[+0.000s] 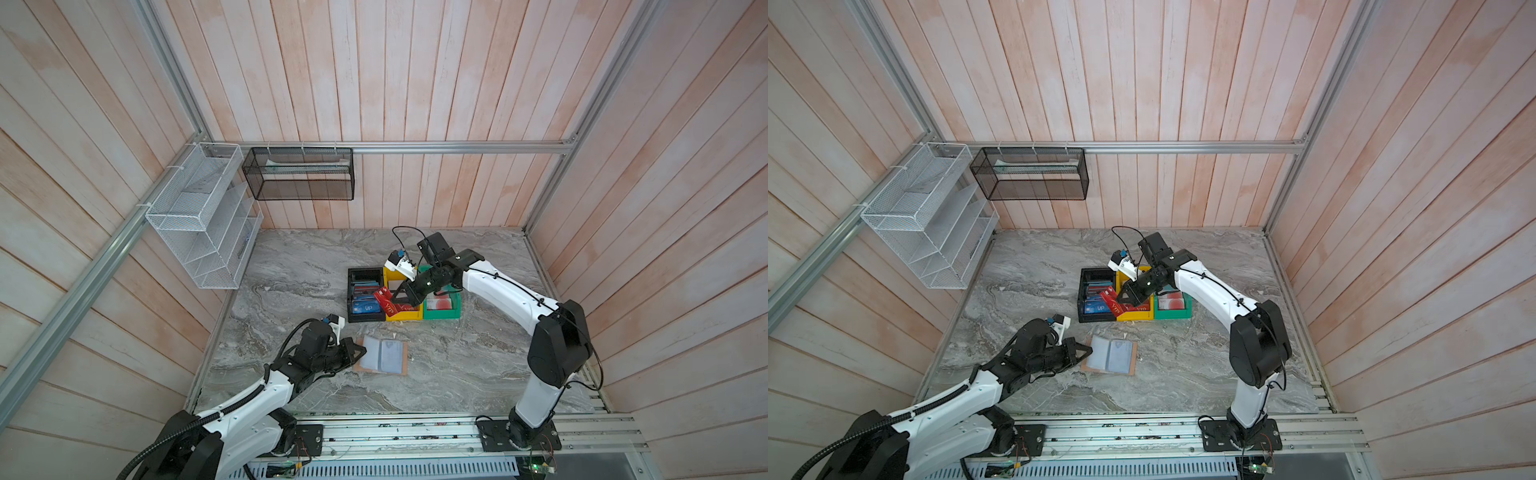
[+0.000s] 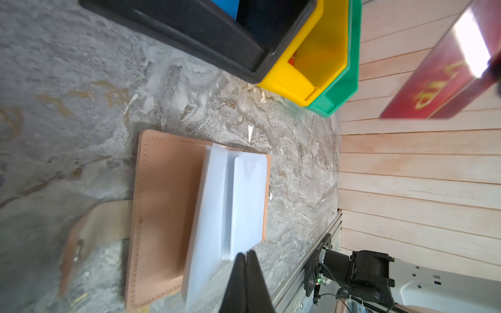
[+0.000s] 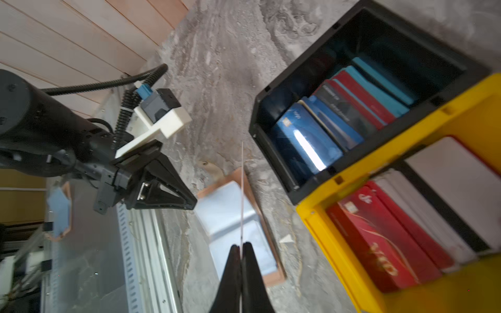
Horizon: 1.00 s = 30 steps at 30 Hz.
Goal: Take the credit cards out of the card holder
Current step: Place the credit card in the storage box.
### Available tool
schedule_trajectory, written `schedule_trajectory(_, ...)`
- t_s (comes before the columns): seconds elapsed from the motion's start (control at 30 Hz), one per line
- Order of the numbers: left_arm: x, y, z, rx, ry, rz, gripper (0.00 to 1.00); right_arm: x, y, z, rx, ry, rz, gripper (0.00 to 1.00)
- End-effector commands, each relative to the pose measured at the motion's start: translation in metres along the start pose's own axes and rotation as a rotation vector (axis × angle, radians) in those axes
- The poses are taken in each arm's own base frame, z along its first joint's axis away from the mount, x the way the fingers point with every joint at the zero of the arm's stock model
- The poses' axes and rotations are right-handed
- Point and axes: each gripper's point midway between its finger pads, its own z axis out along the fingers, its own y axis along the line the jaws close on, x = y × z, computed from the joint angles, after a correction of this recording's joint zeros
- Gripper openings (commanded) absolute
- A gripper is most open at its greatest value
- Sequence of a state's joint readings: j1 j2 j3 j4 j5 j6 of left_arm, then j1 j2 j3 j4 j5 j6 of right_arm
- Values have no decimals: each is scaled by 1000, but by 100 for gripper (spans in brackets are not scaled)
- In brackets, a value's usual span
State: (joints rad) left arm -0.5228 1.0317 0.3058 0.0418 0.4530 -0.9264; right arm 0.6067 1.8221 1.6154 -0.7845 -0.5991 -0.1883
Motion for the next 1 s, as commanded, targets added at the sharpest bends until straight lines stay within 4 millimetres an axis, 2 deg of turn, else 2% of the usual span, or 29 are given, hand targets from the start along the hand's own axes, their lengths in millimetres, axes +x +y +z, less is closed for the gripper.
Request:
schedule_trajectory(0.0,-10,-14,2,27,-12,44,3,45,-47,-1,220,289,-54,0)
schedule_trajectory(0.23,-12,-16,3,26,-9,42,3,9,-66,-13,317,317,-257,0)
schedule_trajectory(0.33,-12,-15,3,21,-14,40,3,4,-73,-19,365,357,-353,0)
schedule_trajectory(0.57,-14,-13,4,13,-24,35,3,15,-84,-12,391,425,-429,0)
schedule_trajectory(0.7,-15,-13,6,9,-22,34,3,28,-81,-1,363,479,-464,0)
schedule_trajectory(0.97,-16,-14,5,21,-32,32,3,38,-76,15,306,505,-535,0)
